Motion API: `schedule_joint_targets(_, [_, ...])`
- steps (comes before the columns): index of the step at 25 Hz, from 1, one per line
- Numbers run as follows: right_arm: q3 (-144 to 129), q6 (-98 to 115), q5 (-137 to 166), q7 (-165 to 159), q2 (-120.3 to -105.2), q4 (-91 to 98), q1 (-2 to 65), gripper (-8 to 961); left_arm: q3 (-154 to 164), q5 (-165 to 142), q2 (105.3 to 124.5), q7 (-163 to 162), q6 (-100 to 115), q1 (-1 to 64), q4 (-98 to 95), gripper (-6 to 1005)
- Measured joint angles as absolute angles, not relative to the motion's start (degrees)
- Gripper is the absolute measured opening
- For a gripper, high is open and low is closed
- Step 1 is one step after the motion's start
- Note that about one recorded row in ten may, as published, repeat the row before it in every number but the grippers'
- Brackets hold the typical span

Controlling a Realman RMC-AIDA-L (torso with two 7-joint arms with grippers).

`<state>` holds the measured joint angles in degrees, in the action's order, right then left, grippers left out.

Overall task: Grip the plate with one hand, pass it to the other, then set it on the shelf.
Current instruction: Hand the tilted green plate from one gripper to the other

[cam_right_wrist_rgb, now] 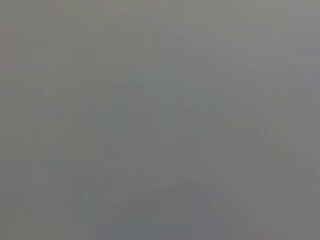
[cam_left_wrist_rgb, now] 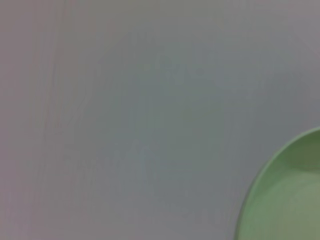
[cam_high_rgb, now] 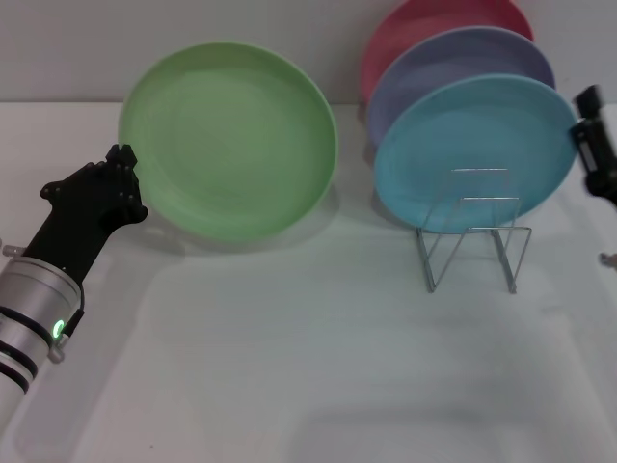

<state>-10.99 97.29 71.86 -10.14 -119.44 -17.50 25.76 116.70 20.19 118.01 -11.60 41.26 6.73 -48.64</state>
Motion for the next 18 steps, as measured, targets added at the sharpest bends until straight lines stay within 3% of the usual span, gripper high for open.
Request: schedule_joint_targets(18, [-10.4,81.1,86.8,-4.0,-119.33,-23.8,33.5,701,130.5,51.2,119.09,12.3,51.0,5.0,-49.2,39])
